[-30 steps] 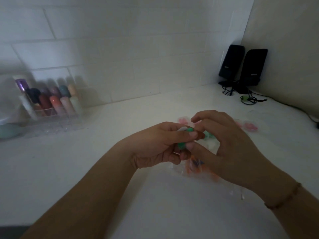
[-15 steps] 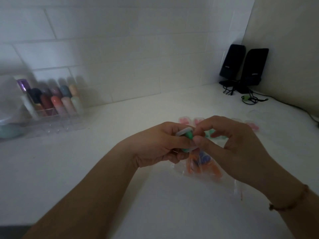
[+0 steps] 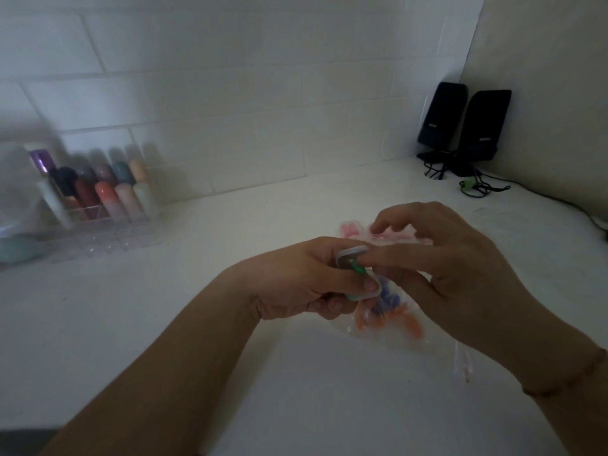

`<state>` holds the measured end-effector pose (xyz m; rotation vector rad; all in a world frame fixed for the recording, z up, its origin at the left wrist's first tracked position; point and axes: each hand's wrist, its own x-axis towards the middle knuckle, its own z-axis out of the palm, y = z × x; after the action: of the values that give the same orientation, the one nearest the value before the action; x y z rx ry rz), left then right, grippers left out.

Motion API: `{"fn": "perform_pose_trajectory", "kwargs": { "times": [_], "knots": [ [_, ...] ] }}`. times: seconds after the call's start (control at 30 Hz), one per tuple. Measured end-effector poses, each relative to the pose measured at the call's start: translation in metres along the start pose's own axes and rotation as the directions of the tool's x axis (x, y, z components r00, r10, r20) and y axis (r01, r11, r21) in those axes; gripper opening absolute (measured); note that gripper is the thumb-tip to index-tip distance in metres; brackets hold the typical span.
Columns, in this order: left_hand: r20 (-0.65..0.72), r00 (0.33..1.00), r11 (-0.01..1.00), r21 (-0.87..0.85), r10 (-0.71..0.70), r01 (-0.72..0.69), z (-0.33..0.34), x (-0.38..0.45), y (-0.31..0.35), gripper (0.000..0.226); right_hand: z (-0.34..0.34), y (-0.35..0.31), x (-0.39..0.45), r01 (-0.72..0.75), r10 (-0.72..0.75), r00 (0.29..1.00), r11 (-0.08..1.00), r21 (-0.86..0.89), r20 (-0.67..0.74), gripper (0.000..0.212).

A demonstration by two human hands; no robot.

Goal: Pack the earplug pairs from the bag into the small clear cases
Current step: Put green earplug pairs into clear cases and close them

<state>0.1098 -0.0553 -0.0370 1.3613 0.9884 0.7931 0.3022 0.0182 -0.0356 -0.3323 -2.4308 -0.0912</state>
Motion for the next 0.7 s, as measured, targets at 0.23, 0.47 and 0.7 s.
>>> {"fn": "perform_pose_trajectory", "kwargs": {
  "times": [0.23, 0.47, 0.7],
  "knots": [
    [0.057, 0.998, 0.991, 0.133, 0.005, -0.012, 0.004, 0.000, 0.001, 0.013, 0.001, -0.003, 0.002, 0.093, -0.085, 0.987, 0.994, -0.056, 0.139, 0.025],
    [-0.058, 0.995, 0.968, 0.242, 0.085, -0.069, 0.006, 0.002, 0.003, 0.020, 0.009, -0.008, 0.003, -0.099, 0.102, 0.995, 0.987, 0.124, -0.021, 0.019],
    [-0.096, 0.982, 0.985, 0.067, 0.163, -0.157, 0.010, 0.007, 0.000, 0.057, 0.008, -0.003, 0.003, -0.312, 0.354, 0.932, 0.892, 0.327, -0.075, 0.008]
  ]
}}
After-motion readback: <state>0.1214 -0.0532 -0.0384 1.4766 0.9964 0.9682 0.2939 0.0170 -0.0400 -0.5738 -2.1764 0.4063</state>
